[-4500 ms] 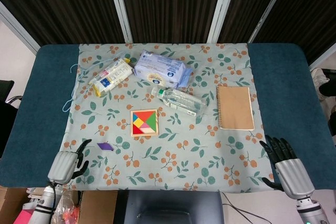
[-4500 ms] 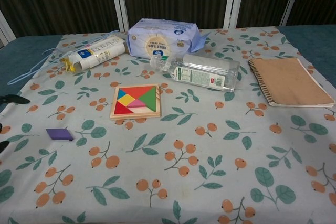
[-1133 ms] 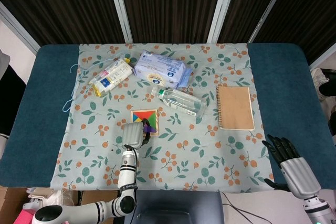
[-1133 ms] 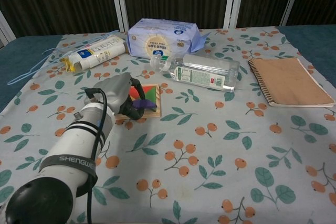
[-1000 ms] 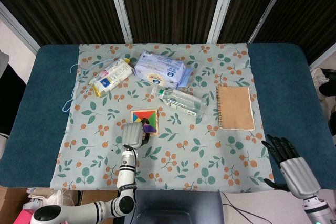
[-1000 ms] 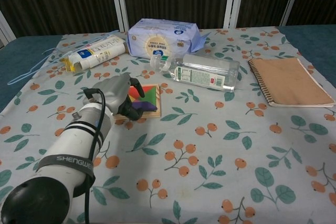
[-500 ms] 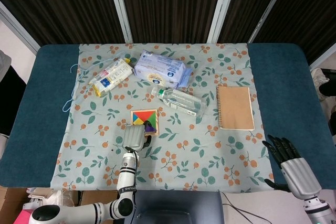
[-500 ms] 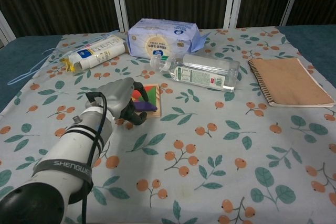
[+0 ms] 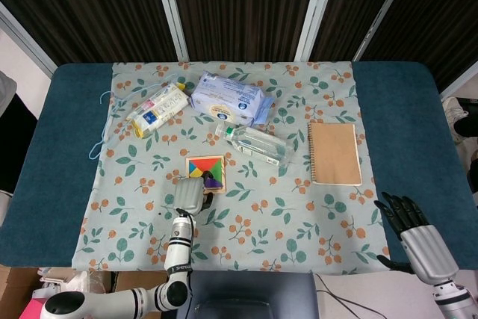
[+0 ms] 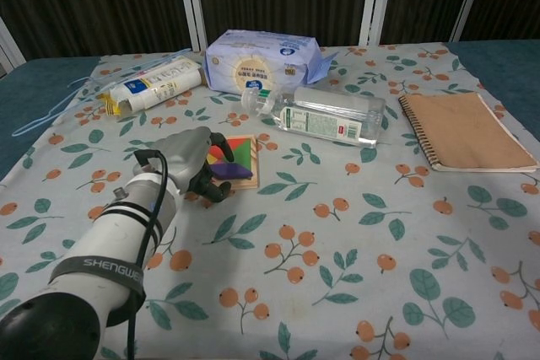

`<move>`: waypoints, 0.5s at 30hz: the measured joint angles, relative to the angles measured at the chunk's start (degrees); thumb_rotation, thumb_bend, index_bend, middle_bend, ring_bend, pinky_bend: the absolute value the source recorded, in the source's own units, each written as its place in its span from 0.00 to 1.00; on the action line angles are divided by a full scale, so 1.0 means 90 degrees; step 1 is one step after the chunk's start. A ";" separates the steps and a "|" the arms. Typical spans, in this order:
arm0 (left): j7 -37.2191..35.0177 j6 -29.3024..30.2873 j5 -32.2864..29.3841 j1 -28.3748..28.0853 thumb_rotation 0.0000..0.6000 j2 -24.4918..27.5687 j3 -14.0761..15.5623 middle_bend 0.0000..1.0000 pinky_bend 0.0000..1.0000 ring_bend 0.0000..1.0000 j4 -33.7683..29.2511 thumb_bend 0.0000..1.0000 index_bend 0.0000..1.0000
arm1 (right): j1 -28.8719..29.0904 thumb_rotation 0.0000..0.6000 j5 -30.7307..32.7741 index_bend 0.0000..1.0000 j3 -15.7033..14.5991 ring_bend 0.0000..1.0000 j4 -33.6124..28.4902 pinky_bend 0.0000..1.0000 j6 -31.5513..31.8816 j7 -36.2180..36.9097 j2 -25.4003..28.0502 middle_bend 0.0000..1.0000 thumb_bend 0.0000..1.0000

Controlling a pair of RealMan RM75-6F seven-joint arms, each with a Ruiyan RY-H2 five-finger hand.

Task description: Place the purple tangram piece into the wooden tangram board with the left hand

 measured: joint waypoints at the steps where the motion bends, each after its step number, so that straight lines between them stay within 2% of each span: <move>1: -0.0002 0.0000 -0.0004 0.0006 1.00 0.0011 0.0006 1.00 1.00 1.00 -0.0004 0.39 0.35 | -0.0003 1.00 -0.0006 0.00 -0.0001 0.00 0.0003 0.00 0.0008 0.0000 0.0000 0.00 0.16; 15: -0.0125 -0.0032 -0.0004 0.0075 1.00 0.0135 0.0073 1.00 1.00 1.00 -0.0061 0.38 0.39 | -0.0012 1.00 -0.0004 0.00 0.0001 0.00 -0.0003 0.00 0.0001 -0.0064 -0.0025 0.00 0.16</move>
